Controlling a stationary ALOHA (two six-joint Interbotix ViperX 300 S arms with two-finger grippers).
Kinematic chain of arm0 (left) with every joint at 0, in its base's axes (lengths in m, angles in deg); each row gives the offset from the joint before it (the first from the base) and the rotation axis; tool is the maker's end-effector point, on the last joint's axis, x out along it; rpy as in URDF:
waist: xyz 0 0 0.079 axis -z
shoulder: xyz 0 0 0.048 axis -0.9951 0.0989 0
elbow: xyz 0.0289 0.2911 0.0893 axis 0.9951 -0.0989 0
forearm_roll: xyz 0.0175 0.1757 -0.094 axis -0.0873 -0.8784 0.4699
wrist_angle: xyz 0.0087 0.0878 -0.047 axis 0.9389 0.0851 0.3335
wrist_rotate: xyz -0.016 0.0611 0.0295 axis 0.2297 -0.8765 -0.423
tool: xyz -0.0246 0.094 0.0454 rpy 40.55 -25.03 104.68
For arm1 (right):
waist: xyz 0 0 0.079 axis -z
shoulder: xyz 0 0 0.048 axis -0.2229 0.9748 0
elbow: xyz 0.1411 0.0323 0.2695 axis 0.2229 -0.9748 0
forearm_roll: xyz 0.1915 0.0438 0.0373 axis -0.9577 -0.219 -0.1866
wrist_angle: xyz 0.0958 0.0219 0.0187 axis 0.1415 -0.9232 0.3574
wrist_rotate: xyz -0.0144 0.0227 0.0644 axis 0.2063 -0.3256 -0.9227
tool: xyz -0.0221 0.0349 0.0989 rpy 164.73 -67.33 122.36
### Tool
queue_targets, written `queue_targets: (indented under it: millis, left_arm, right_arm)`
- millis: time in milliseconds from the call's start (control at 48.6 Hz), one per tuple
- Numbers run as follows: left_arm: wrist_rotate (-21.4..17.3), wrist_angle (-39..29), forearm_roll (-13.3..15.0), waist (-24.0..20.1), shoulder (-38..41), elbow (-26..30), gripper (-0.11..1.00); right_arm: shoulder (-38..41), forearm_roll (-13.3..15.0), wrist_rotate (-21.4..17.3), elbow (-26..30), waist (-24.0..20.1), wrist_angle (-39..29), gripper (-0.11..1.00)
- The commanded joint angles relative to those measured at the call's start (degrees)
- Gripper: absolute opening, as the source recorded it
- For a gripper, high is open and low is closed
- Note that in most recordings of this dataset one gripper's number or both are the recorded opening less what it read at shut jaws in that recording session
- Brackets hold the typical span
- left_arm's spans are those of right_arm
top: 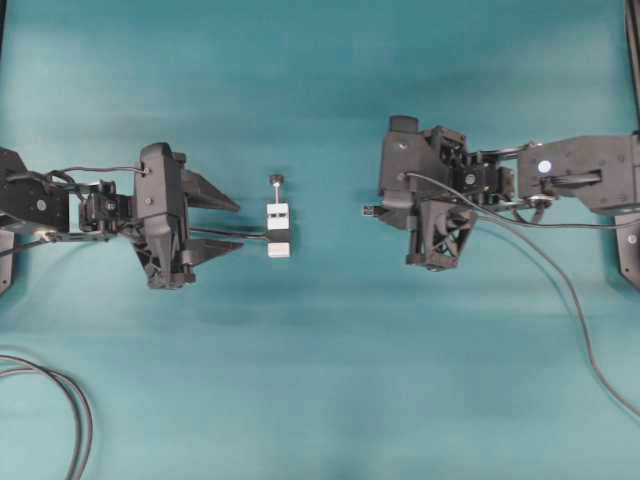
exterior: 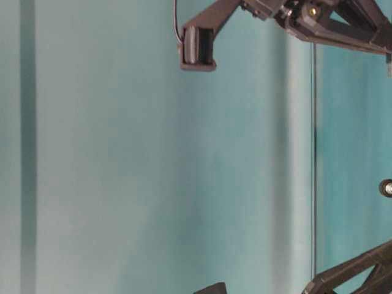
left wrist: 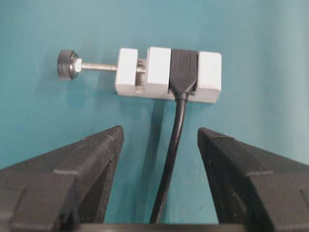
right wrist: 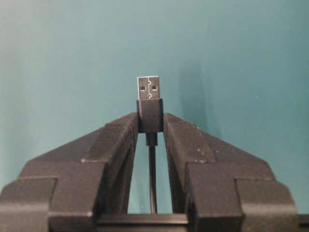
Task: Insert the USB cable into the female connector supported by the left arm.
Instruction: 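Lift the USB plug and carry it left toward the clamp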
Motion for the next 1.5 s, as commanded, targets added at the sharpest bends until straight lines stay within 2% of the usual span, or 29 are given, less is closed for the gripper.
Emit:
queue_targets:
  millis: [0,412,638,865,1482]
  left_arm:
    - [0.35,3.08,0.09,-0.09,0.53,0.88,0.68]
    - [-0.18,14.68,0.09,-0.09,6.94,0.09,0.68]
    - [-0.62,15.73,0.09,-0.09,8.26,0.09,0.68]
    - [-0.70,16.26,0.09,-0.09,9.05,0.09,0.68]
    - [-0.53,23.64,0.09,-0.18,13.36,0.09,0.68]
  right_arm:
    - [0.35,0.18,-0.09,2.81,-0.35,-0.70,0.22]
    - [3.60,0.18,-0.09,9.32,-0.70,-8.44,0.22]
    - [6.42,0.18,-0.09,14.15,-0.97,-13.18,0.22]
    - [8.61,0.18,-0.09,17.58,-1.41,-13.89,0.22]
    - [10.99,0.18,-0.09,21.36,-2.90,-17.23,0.22]
